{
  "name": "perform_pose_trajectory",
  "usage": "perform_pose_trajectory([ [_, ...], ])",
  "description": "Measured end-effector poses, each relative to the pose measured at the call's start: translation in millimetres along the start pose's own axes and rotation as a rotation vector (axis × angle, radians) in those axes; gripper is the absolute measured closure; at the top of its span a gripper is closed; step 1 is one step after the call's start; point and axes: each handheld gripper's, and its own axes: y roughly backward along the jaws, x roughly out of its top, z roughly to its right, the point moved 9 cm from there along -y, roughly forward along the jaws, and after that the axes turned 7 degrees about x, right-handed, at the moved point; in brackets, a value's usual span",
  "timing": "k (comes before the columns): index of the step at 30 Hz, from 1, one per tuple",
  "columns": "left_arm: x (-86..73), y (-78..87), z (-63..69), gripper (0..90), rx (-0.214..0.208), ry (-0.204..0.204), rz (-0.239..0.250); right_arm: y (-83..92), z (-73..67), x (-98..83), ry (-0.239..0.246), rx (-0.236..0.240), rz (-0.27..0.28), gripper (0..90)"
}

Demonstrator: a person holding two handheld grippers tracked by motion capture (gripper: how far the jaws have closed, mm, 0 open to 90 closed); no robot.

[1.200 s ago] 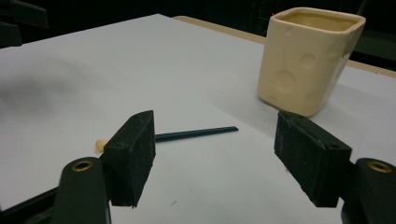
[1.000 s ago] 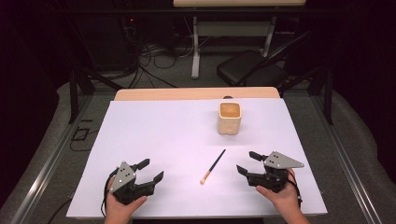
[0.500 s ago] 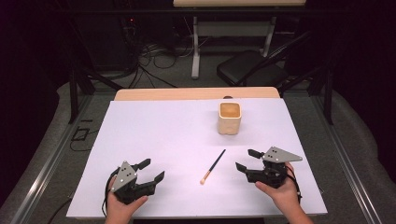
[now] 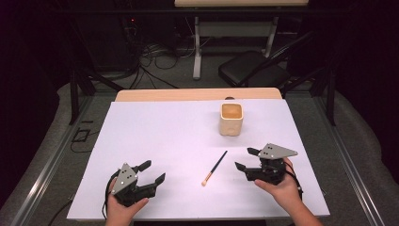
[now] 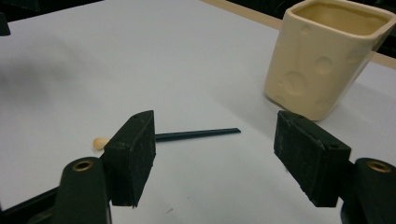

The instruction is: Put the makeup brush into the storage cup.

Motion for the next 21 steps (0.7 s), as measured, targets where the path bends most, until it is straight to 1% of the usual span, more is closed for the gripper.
perform_pose_trajectory([
  [4,0.0,-0.1,-0.2,30.1,0.001,0.004,0.002,-2.4,0.0,2.6,0.014,0.004,-0.024,29.2],
  [12,-0.2,-0.1,-0.2,30.2,0.002,0.004,0.001,-5.1,-0.7,7.1,0.033,0.011,-0.045,29.2],
  [14,-0.2,-0.1,-0.1,30.2,0.002,0.004,0.001,-5.8,-0.8,7.3,0.038,0.015,-0.065,29.2],
  [18,-0.2,-0.2,-0.2,30.1,0.002,0.005,0.001,-7.0,-0.7,7.5,0.045,0.019,-0.077,29.2],
  [21,-0.4,-0.3,-0.3,30.1,0.002,0.005,0.0,-7.9,-1.8,7.7,0.055,0.032,-0.105,29.2],
])
